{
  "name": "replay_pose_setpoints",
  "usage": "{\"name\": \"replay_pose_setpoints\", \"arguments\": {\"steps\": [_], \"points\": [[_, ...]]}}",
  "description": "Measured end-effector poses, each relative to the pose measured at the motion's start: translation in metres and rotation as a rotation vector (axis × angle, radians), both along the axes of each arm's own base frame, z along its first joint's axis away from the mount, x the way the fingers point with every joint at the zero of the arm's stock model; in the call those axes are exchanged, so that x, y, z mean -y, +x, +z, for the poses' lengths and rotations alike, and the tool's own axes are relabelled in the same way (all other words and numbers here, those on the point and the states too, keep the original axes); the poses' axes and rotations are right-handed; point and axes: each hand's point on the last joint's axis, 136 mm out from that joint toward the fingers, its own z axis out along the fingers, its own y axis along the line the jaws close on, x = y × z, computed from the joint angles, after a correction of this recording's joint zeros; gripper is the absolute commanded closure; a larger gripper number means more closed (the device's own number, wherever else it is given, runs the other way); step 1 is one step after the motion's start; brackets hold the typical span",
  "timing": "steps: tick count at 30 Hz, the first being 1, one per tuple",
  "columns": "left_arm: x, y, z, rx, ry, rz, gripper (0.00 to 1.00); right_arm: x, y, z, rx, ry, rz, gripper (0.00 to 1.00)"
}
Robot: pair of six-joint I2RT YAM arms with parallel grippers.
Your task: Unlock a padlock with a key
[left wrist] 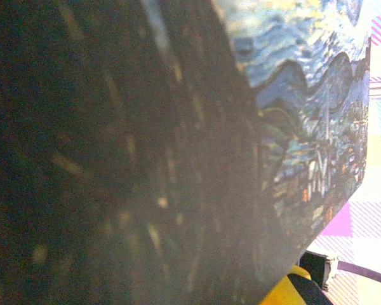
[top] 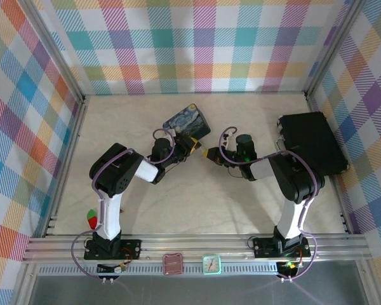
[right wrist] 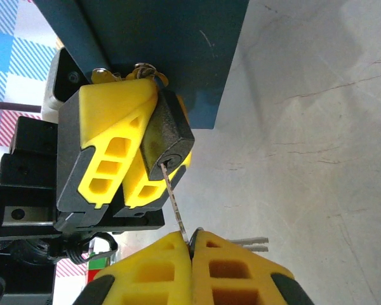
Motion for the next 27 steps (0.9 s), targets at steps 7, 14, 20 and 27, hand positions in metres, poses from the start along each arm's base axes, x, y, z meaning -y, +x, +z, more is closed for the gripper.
{"name": "replay_pose_setpoints", "arguments": {"steps": [7,14,20,27], "points": [[0.000,0.001,0.000,-0.001,0.001,0.000,1.00,-0.001,-0.002,0.000,0.003,0.005,0.003,1.00],[0.000,0.001,0.000,-0.007,0.008,-0.002,1.00,-0.009,-0.002,0.006,0.024,0.026,0.036,1.00],[0.001,0.000,0.000,-0.009,0.009,-0.004,1.00,-0.012,0.001,0.003,0.012,0.037,0.035,1.00],[0.001,0.000,0.000,-0.007,0.010,-0.006,1.00,-0.007,-0.005,-0.001,0.002,0.031,0.026,1.00]]}}
